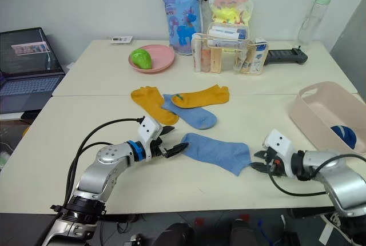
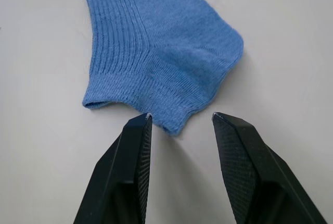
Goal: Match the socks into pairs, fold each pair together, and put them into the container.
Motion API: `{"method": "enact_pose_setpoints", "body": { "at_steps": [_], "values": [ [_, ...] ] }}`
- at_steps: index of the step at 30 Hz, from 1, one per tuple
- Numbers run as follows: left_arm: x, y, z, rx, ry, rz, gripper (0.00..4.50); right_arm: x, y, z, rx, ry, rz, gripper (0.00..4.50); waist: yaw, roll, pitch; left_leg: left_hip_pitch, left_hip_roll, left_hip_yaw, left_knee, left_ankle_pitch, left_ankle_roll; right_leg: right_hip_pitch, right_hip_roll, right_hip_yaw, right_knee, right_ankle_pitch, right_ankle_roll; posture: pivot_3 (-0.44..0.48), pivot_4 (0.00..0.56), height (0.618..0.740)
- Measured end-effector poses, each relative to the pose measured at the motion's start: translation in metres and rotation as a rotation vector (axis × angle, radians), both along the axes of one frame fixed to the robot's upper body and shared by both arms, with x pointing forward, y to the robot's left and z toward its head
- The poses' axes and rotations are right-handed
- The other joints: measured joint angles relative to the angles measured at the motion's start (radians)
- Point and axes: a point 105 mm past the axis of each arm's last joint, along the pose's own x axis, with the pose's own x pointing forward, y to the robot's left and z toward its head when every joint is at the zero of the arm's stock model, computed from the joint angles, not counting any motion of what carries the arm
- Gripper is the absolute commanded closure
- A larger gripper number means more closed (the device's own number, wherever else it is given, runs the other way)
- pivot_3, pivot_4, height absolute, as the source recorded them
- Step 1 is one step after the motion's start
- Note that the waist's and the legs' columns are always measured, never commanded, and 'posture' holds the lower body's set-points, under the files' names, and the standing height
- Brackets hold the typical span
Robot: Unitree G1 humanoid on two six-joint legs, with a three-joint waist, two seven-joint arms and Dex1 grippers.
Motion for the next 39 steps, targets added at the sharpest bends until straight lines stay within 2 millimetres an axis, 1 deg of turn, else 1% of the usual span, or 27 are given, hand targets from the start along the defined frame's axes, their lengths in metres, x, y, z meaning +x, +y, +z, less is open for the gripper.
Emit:
{"method": "enact_pose_setpoints", "body": {
  "at_steps": [1, 5, 6, 8, 10, 11, 12, 15, 16, 22, 27, 32, 36, 39],
  "values": [
    [0.0, 0.0, -0.001, 0.003, 0.004, 0.002, 0.9, -0.002, 0.0, -0.003, 0.005, -0.002, -0.03, 2.47, 0.0, 0.0, 0.0, 0.0, 0.0, 0.0, 0.0, 0.0, 0.0, 0.0, 0.0, 0.0, 0.0, 0.0, 0.0, 0.0, 0.15, 0.74],
    [0.001, 0.003, -0.005, 0.016, 0.014, 0.013, 2.23, -0.005, 0.006, -0.005, 0.025, -0.027, -0.096, 2.47, 0.0, 0.0, 0.0, 0.001, 0.0, 0.0, 0.0, 0.0, 0.0, 0.0, 0.0, 0.0, 0.0, 0.0, 0.0, 0.0, 0.15, 0.74],
    [0.002, 0.004, -0.006, 0.019, 0.013, 0.013, 2.52, -0.005, 0.007, -0.005, 0.027, -0.031, -0.106, 2.47, -0.001, 0.0, 0.0, 0.001, 0.0, 0.0, 0.0, 0.0, 0.0, 0.0, 0.0, 0.0, 0.0, 0.0, 0.0, 0.0, 0.15, 0.74],
    [0.002, 0.003, -0.006, 0.022, 0.013, 0.008, 3.24, -0.004, 0.009, -0.006, 0.026, -0.042, -0.125, 2.47, -0.002, 0.0, 0.0, 0.001, 0.0, 0.0, 0.0, 0.0, 0.0, 0.0, 0.0, 0.0, 0.0, 0.0, 0.0, 0.0, 0.15, 0.74],
    [0.001, 0.001, -0.006, 0.022, 0.015, -0.01, 3.83, -0.004, 0.01, -0.006, 0.023, -0.051, -0.132, 2.47, -0.002, 0.0, 0.0, 0.001, 0.0, 0.0, 0.0, 0.0, 0.0, 0.0, 0.0, 0.0, 0.0, 0.0, 0.0, 0.0, 0.15, 0.74],
    [0.0, 0.0, -0.007, 0.022, 0.016, -0.017, 4.22, -0.004, 0.011, -0.006, 0.023, -0.056, -0.138, 2.87, -0.003, 0.0, 0.0, 0.001, 0.0, 0.0, 0.0, 0.0, 0.0, 0.001, 0.0, 0.0, 0.0, 0.0, 0.0, 0.0, 0.15, 0.74],
    [0.0, -0.002, -0.007, 0.021, 0.017, -0.022, 4.5, -0.003, 0.011, -0.006, 0.025, -0.06, -0.146, 3.12, -0.003, 0.0, 0.0, 0.001, 0.0, 0.0, 0.0, 0.0, 0.0, 0.001, 0.0, 0.0, 0.0, 0.0, 0.0, 0.0, 0.15, 0.74],
    [-0.003, -0.003, -0.007, 0.015, 0.019, -0.024, 4.5, -0.003, 0.012, -0.007, 0.037, -0.067, -0.162, 4.19, -0.003, 0.0, 0.0, 0.001, 0.0, 0.0, 0.0, 0.0, 0.0, 0.001, 0.001, 0.0, 0.0, 0.0, 0.0, 0.0, 0.15, 0.74],
    [-0.004, -0.003, -0.007, 0.014, 0.021, -0.023, 4.5, -0.003, 0.013, -0.007, 0.041, -0.067, -0.162, 4.46, -0.003, 0.0, 0.0, 0.001, 0.0, 0.0, 0.0, 0.0, 0.0, 0.001, 0.001, 0.0, 0.0, 0.0, 0.0, 0.0, 0.15, 0.74],
    [-0.018, -0.005, -0.009, -0.004, 0.048, -0.023, 4.5, -0.007, 0.013, -0.008, 0.057, -0.059, -0.143, 4.46, -0.004, 0.0, -0.001, 0.001, 0.0, 0.0, 0.0, 0.0, 0.0, 0.001, 0.001, 0.0, 0.0, 0.0, 0.0, 0.0, 0.15, 0.74],
    [-0.039, -0.012, -0.012, -0.058, 0.116, -0.008, 4.5, -0.009, 0.004, -0.002, 0.057, -0.06, -0.137, 4.46, -0.004, 0.0, -0.001, 0.001, 0.0, 0.0, 0.0, 0.0, 0.0, 0.001, 0.001, 0.0, 0.0, 0.0, 0.0, 0.0, 0.15, 0.74],
    [-0.06, -0.018, -0.011, -0.076, 0.151, -0.017, 4.5, -0.008, -0.001, 0.003, 0.072, -0.068, -0.149, 4.46, -0.003, 0.001, -0.001, 0.001, 0.0, 0.0, -0.001, 0.0, 0.0, 0.001, 0.001, 0.0, 0.0, 0.0, 0.0, 0.0, 0.15, 0.74],
    [-0.067, -0.018, -0.016, -0.076, 0.172, -0.004, 4.5, -0.009, -0.005, 0.004, 0.069, -0.054, -0.152, 4.46, 0.0, 0.001, -0.001, 0.001, 0.0, 0.0, -0.001, 0.0, 0.0, 0.001, 0.001, 0.0, 0.0, 0.0, 0.0, 0.0, 0.15, 0.74],
    [-0.064, -0.018, -0.014, -0.071, 0.162, 0.002, 4.5, -0.01, -0.004, 0.004, 0.074, -0.038, -0.15, 3.85, 0.0, 0.001, -0.001, 0.001, 0.0, 0.0, -0.001, 0.0, 0.0, 0.001, 0.001, 0.0, 0.0, 0.0, 0.0, 0.0, 0.15, 0.74]
  ]
}}
